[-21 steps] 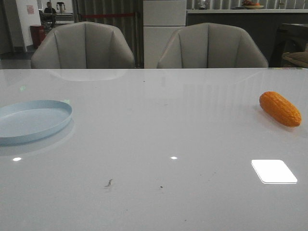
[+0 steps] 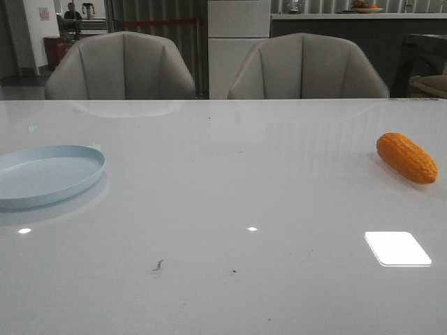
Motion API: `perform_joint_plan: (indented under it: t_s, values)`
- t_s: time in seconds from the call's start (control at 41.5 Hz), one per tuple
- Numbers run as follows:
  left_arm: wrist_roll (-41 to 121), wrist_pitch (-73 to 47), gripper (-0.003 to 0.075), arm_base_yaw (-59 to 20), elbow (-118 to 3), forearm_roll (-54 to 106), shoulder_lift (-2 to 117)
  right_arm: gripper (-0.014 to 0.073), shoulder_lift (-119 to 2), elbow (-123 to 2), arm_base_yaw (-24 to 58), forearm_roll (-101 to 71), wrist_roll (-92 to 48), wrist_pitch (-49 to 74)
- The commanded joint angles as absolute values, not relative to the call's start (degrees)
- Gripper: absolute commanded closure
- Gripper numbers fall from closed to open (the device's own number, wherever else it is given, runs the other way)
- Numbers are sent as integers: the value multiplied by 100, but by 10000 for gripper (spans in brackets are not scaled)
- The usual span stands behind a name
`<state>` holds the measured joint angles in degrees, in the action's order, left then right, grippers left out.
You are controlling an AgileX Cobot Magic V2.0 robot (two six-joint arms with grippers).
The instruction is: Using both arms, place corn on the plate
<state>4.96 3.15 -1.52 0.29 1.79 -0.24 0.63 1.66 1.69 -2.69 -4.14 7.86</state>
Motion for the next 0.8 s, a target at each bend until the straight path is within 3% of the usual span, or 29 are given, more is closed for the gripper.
perform_joint_plan:
  t_s: [0.0,0.41,0.771]
  values:
    - [481,848,624,-156,248,228,-109,536,190,45,171,-291,-443,325]
    - [481,1015,624,-156,248,228,-109,536,190,39,164,-291,-443,-234]
    - [481,1768,624,-156,-17,218,-109,536,190,35,164,-291,-443,-1913]
